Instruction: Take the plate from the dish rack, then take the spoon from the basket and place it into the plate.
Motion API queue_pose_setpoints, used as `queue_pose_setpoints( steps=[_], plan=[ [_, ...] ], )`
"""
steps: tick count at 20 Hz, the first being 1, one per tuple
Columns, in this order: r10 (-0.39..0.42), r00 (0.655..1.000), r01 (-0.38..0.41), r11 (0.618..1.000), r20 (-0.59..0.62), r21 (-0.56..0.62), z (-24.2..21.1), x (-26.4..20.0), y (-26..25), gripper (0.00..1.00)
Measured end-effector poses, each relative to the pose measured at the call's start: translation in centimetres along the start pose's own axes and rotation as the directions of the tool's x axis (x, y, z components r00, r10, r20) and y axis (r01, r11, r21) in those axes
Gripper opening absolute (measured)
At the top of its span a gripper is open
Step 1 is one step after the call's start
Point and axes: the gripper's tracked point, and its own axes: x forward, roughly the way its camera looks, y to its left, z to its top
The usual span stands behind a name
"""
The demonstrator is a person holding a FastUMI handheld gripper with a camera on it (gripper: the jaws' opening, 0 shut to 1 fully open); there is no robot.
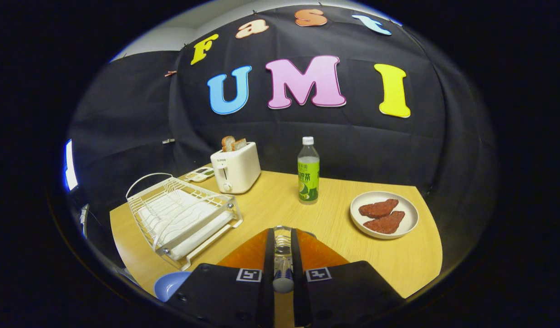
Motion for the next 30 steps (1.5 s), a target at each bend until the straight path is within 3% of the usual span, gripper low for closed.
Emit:
queue_pose_setpoints(
  steps=[4,8,11,17,22,30],
  plan=[
    [0.043,0.998,-0.042,0.999,0.039,-0.015,3.6,-3.0,1.3,0.2],
    [0.14,0.99,-0.141,0.99,0.022,0.026,4.6,-6.5,4.9,0.2],
    [0.231,0.973,-0.229,0.972,-0.027,0.047,2.5,-8.3,8.2,0.2],
    [0.347,0.925,-0.355,0.934,-0.153,-0.026,-4.3,-8.0,13.2,0.2],
    [0.366,0.899,-0.386,0.921,-0.242,-0.041,-8.7,-6.8,15.2,0.2],
    [0.335,0.873,-0.382,0.922,-0.354,-0.069,-13.3,-7.7,13.2,0.23]
  ],
)
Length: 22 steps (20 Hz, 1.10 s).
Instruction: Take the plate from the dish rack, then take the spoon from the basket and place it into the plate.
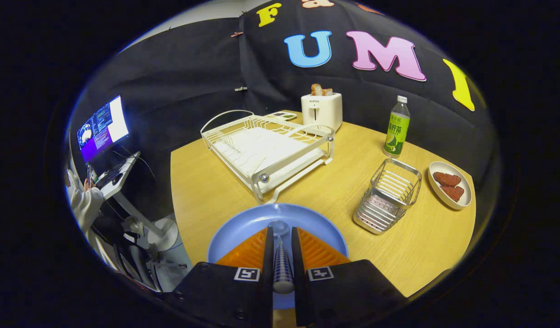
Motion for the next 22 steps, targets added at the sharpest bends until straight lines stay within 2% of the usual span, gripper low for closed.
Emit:
queue_pose_setpoints(
  steps=[5,9,12,15,19,22],
  plan=[
    [-0.038,0.999,0.038,0.997,-0.002,0.066,0.5,-0.3,-0.9,0.25],
    [-0.126,0.992,0.122,0.985,0.022,0.118,2.5,-1.9,-2.1,0.98],
    [-0.244,0.965,0.229,0.963,0.098,0.14,5.9,-4.5,-3.8,0.99],
    [-0.386,0.906,0.357,0.917,0.172,0.177,9.7,-8.1,-5.1,0.99],
    [-0.576,0.775,0.513,0.814,0.261,0.271,15.0,-13.1,-6.1,0.99],
    [-0.671,0.678,0.581,0.74,0.301,0.339,18.3,-16.2,-6.0,0.98]
  ],
)
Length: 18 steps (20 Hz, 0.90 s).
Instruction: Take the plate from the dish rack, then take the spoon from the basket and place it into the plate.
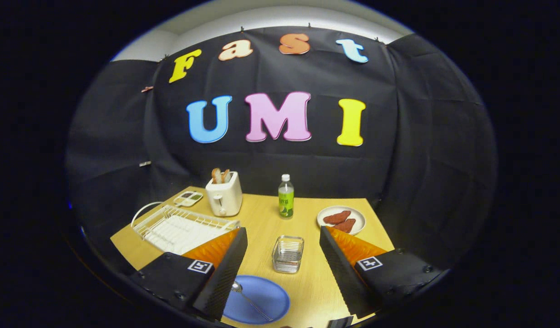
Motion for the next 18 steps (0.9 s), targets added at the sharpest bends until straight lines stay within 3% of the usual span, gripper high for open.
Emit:
queue_pose_setpoints(
  steps=[3,8,18],
  plan=[
    [-0.072,0.994,0.071,0.997,0.078,0.018,3.6,-1.2,0.1,0.98],
    [-0.148,0.979,0.143,0.989,0.137,0.049,5.5,-2.9,1.2,0.98],
    [-0.174,0.973,0.163,0.983,0.15,0.085,5.0,-4.7,4.6,0.98]
  ],
)
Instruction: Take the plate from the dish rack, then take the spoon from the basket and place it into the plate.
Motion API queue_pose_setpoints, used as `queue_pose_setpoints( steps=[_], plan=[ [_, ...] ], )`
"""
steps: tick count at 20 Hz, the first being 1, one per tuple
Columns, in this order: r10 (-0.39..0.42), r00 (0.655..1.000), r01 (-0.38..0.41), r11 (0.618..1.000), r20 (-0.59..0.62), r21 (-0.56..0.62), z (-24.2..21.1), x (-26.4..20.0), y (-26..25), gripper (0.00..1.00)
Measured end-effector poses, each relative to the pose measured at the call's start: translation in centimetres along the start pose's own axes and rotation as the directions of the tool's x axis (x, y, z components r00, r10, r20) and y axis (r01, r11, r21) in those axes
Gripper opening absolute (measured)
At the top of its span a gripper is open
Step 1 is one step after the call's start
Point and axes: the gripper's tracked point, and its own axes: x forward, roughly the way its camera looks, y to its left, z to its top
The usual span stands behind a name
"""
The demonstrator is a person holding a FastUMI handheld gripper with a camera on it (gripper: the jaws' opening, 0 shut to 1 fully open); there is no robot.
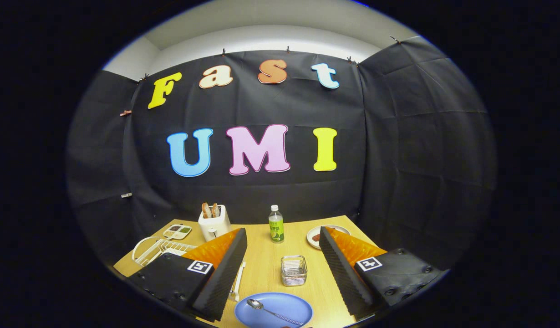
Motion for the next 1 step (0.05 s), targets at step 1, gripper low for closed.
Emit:
queue_pose_setpoints(
  steps=[1],
  plan=[
    [-0.002,1.0,0.002,1.0,0.006,0.002,0.16,0.04,0.07,0.98]
  ],
)
